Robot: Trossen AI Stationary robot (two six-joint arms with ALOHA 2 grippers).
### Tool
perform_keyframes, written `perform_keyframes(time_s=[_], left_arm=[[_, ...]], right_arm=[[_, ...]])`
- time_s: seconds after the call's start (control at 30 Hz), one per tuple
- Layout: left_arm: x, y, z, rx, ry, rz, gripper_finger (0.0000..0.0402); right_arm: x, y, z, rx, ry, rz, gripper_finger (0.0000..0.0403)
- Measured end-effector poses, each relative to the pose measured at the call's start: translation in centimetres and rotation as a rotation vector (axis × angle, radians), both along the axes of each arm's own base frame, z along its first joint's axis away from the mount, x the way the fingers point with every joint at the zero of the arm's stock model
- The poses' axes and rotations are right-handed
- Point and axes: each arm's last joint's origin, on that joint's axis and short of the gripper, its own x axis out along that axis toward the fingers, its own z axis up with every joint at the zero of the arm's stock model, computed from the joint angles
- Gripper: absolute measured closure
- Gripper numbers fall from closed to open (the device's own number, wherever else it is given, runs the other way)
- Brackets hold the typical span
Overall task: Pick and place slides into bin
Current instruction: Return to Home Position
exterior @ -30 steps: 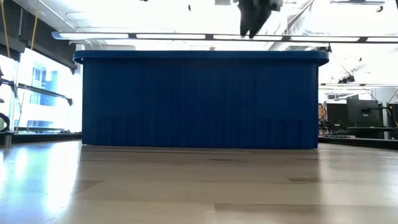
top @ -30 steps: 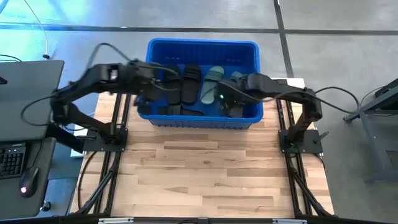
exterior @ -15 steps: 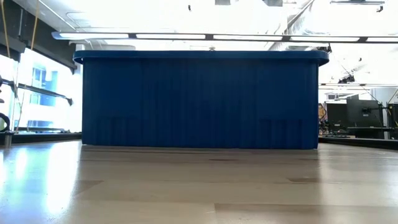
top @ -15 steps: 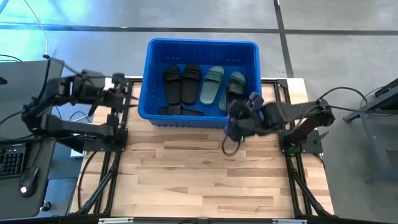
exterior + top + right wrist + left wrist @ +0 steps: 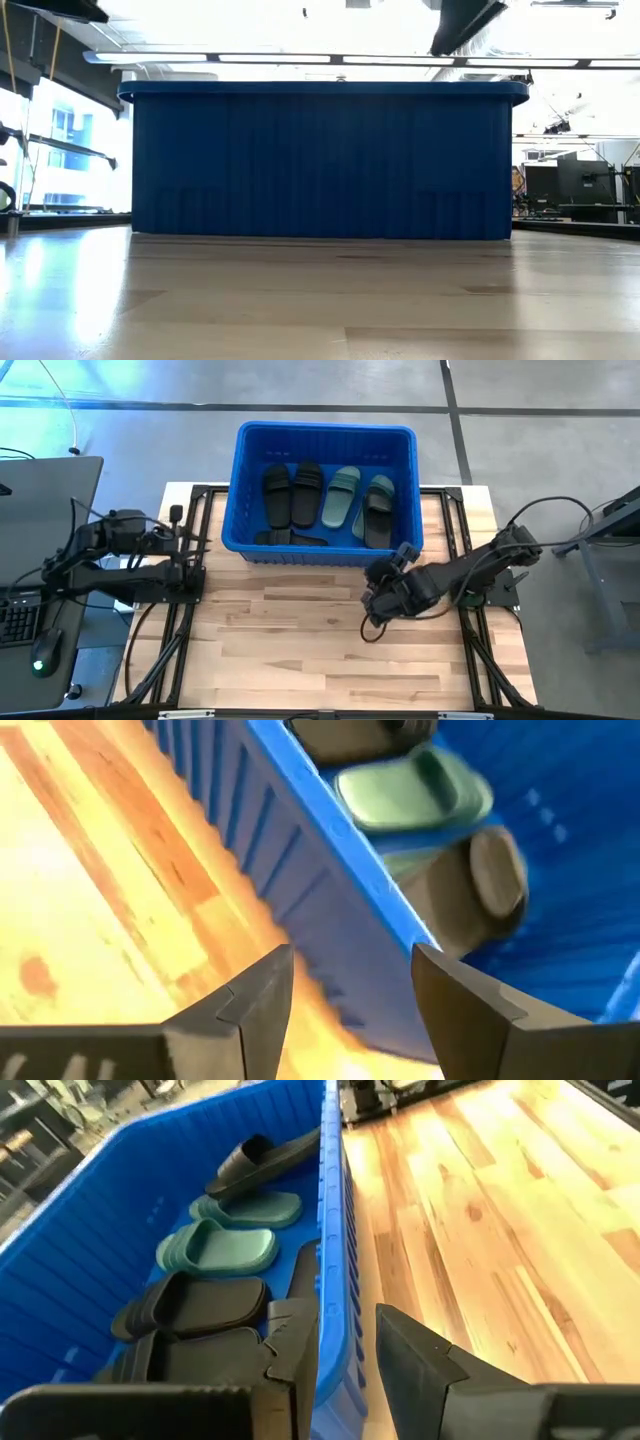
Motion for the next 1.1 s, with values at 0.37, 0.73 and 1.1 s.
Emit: perform_keyframes(time_s=[0.37,0.73,1.1], left_arm=[[-1.1,-0.4,-0.8,-0.012,0.035,-0.003,0.0311],[-0.3,-0.5,-3.6,-0.003,-0.118,-0.118,0.0311],[-1.7,-0.8,-4.1,-0.021,-0.199,-0.055,0.0311]], right_arm=[[-2.8,-0.5,4.7,0.141,-0.211,0.142,0.0208],[-7.8,-0.8,-3.6,0.314,-0.508,0.309,0.0207],[-14.2,-4.1,-6.7,0.353,-0.856,0.489,0.0208]])
